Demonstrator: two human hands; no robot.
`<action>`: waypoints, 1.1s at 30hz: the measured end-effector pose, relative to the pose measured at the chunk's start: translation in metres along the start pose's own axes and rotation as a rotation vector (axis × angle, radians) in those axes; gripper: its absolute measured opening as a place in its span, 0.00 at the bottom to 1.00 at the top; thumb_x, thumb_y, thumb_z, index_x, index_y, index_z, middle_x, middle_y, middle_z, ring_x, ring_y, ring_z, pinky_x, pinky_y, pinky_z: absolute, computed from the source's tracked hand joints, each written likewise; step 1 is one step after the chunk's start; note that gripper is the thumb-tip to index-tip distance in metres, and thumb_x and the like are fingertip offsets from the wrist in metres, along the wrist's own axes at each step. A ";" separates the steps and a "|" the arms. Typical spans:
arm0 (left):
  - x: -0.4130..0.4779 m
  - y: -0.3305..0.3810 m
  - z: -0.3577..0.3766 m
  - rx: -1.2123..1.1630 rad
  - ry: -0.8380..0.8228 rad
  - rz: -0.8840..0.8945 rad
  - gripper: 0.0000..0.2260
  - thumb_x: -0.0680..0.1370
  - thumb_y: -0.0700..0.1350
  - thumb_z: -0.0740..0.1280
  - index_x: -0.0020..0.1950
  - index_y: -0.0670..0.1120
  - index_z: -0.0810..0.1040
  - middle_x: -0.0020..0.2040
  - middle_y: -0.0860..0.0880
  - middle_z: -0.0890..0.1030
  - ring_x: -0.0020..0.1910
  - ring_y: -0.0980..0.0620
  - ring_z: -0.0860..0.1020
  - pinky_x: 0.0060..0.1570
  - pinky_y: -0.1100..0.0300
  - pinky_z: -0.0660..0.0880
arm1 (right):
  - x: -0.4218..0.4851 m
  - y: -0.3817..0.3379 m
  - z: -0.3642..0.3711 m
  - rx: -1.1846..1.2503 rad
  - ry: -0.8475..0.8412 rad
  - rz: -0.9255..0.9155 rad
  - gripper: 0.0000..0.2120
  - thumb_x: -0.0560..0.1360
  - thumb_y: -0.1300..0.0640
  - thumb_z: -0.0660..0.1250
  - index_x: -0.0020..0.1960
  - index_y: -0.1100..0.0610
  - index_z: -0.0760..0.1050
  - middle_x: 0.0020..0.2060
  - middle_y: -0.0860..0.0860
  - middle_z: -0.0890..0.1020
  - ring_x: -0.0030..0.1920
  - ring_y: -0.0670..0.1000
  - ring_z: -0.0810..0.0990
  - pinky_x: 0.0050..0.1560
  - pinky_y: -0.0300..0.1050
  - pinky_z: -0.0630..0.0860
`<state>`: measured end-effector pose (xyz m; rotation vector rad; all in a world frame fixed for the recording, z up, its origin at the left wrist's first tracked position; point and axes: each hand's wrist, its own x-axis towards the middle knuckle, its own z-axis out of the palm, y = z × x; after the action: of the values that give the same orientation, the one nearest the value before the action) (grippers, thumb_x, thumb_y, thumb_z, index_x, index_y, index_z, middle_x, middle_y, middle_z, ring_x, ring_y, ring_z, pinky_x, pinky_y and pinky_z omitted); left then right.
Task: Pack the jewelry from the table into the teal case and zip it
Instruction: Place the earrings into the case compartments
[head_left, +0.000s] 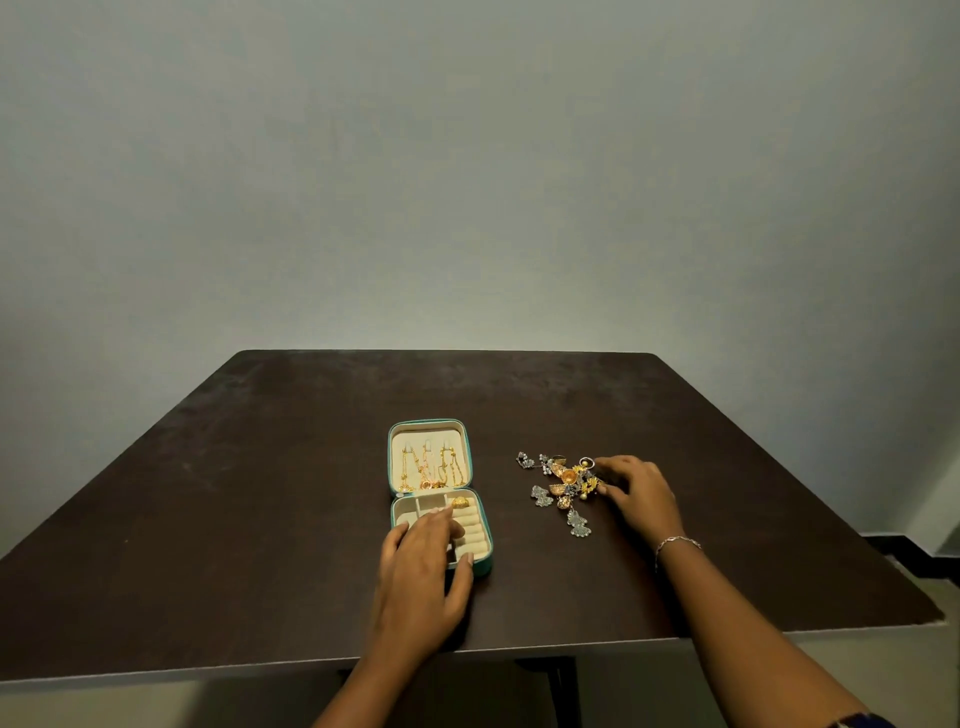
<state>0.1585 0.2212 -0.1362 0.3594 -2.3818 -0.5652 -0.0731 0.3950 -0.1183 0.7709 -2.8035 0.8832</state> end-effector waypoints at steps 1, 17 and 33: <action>0.000 0.000 0.000 0.006 0.004 0.001 0.16 0.71 0.56 0.53 0.50 0.51 0.74 0.51 0.54 0.80 0.53 0.59 0.76 0.62 0.59 0.59 | 0.000 0.000 0.001 0.014 -0.004 -0.003 0.17 0.74 0.56 0.66 0.62 0.48 0.74 0.58 0.46 0.77 0.61 0.49 0.69 0.51 0.40 0.64; 0.002 0.002 0.000 0.019 -0.016 -0.001 0.17 0.72 0.57 0.52 0.51 0.51 0.74 0.54 0.54 0.80 0.56 0.58 0.76 0.63 0.57 0.61 | -0.027 -0.008 -0.008 0.361 0.177 -0.024 0.13 0.72 0.62 0.68 0.56 0.52 0.78 0.48 0.52 0.78 0.42 0.43 0.75 0.43 0.33 0.71; 0.003 0.015 -0.010 -0.034 -0.032 -0.066 0.22 0.76 0.55 0.47 0.60 0.48 0.72 0.55 0.52 0.80 0.55 0.56 0.76 0.66 0.63 0.57 | -0.079 -0.107 0.029 0.512 -0.126 -0.398 0.08 0.73 0.54 0.61 0.47 0.49 0.78 0.43 0.43 0.80 0.44 0.45 0.77 0.44 0.40 0.74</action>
<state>0.1616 0.2301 -0.1203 0.4186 -2.3948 -0.6453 0.0504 0.3380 -0.1072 1.4300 -2.3864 1.5244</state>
